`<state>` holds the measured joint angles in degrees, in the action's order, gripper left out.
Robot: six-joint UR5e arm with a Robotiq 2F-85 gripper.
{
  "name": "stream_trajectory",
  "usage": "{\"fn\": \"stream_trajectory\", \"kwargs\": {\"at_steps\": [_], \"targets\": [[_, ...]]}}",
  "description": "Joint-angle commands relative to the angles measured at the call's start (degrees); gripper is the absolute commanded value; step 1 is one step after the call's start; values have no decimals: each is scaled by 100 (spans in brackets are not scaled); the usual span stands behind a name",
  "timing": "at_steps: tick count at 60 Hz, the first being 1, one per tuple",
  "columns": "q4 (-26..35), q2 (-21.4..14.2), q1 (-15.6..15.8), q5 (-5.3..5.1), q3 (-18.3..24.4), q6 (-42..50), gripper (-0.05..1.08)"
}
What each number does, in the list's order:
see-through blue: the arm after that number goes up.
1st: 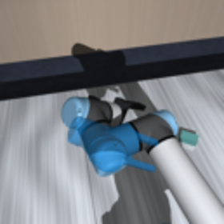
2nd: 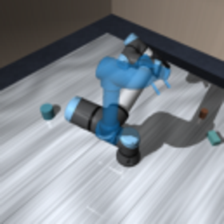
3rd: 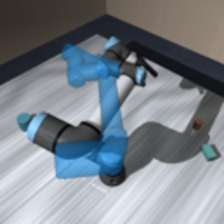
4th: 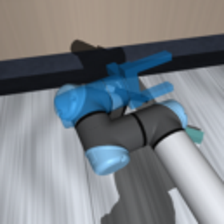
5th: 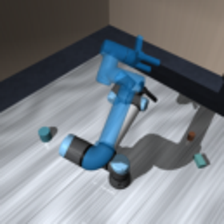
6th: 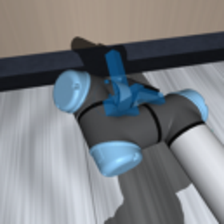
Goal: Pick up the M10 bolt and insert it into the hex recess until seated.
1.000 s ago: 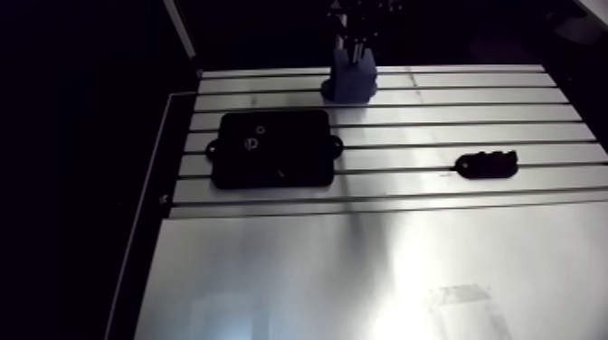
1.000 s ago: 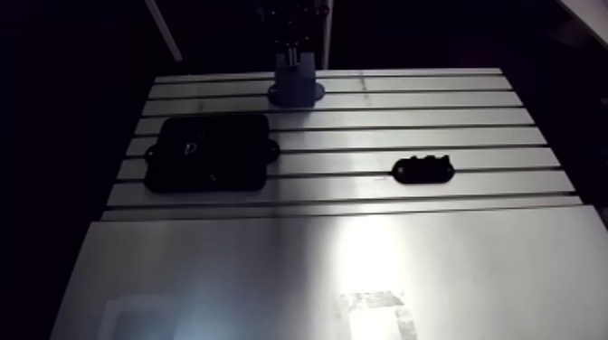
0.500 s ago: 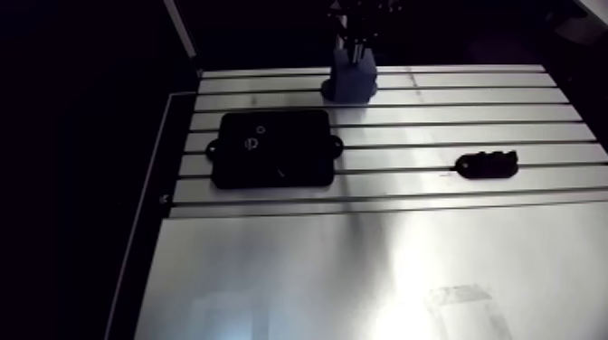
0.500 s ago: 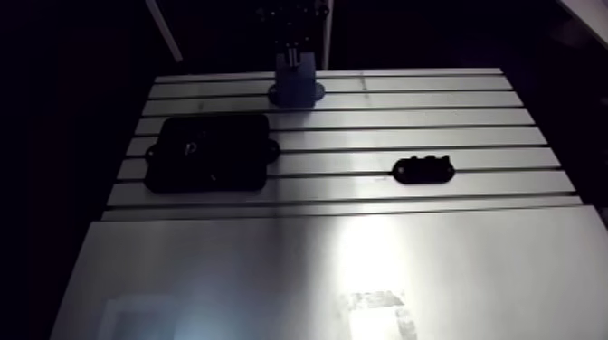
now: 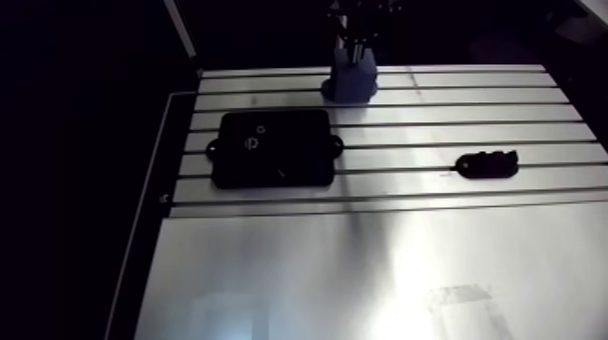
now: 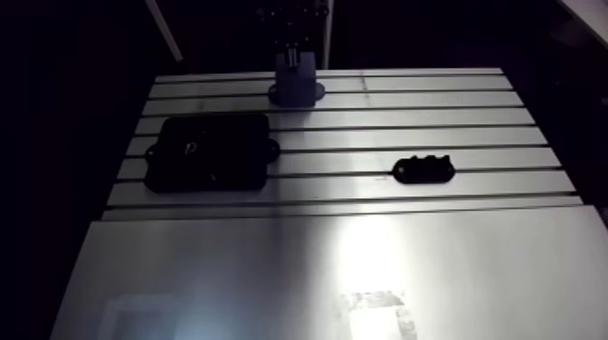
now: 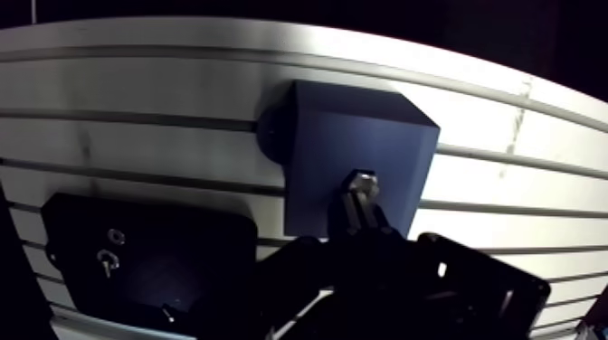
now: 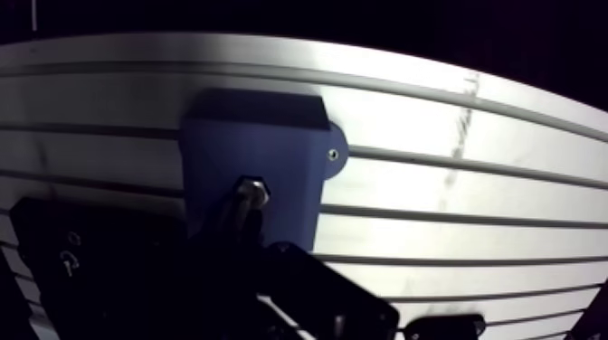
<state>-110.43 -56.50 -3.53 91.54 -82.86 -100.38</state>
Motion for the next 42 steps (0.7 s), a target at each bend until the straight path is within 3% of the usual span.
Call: {"fn": "stream_trajectory", "kwargs": {"at_steps": [1, 42], "targets": [[-1, -4, 2, 0, -15, -4, 108], [-1, -5, -16, 0, -15, -65, 108]]}}
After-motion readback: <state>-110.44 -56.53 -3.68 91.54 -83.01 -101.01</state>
